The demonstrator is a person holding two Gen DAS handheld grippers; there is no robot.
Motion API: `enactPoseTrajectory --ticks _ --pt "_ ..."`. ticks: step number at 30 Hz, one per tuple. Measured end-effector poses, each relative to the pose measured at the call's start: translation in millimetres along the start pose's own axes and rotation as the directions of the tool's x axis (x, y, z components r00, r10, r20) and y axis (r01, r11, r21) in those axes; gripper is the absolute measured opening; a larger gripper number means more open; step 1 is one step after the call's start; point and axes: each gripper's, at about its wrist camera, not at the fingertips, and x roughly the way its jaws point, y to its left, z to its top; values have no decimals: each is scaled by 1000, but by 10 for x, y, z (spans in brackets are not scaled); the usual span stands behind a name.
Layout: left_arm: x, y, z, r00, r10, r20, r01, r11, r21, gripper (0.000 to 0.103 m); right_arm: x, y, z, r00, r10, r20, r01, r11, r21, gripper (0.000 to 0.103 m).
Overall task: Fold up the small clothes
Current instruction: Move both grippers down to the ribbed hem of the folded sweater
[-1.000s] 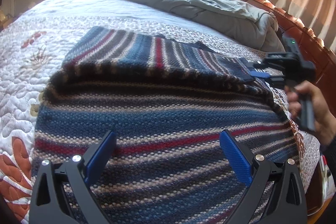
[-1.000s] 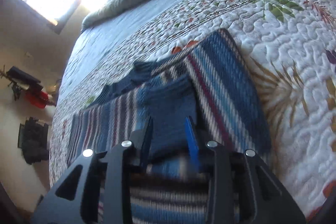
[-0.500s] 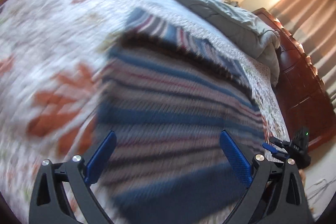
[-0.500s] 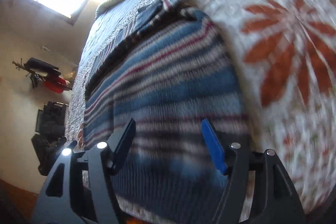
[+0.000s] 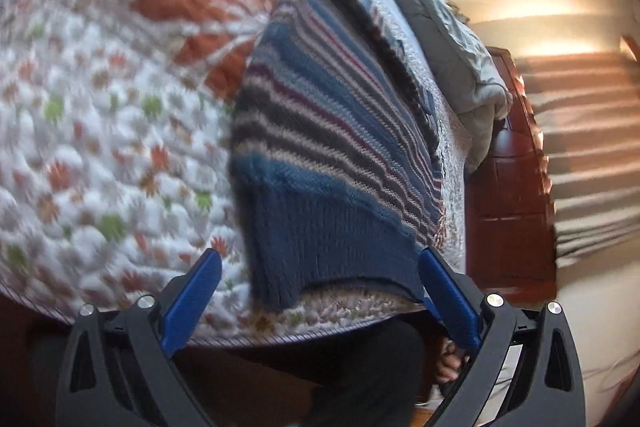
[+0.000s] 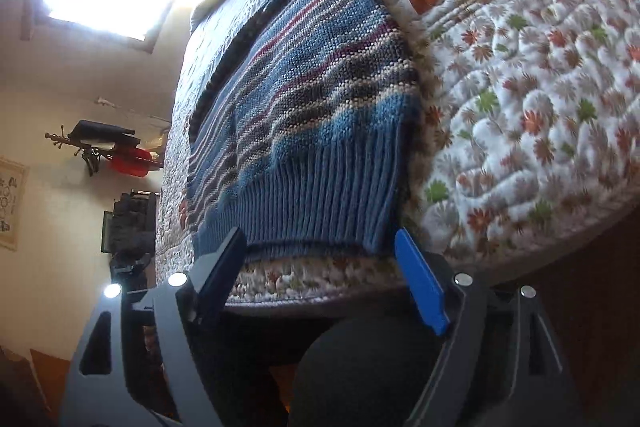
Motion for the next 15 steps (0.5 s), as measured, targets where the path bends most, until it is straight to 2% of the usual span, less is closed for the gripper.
enactPoseTrajectory --ticks 6,11,15 --pt "144 87 -77 997 -36 -64 32 998 -62 99 -53 -107 -22 1000 18 -18 -17 999 48 79" --pt "288 158 -115 996 -47 -70 40 994 -101 99 -142 -311 -38 999 33 -1 -33 994 104 79" --pt "374 157 -102 996 -54 -65 47 994 -102 99 -121 -422 -4 999 48 -7 -47 990 130 74"
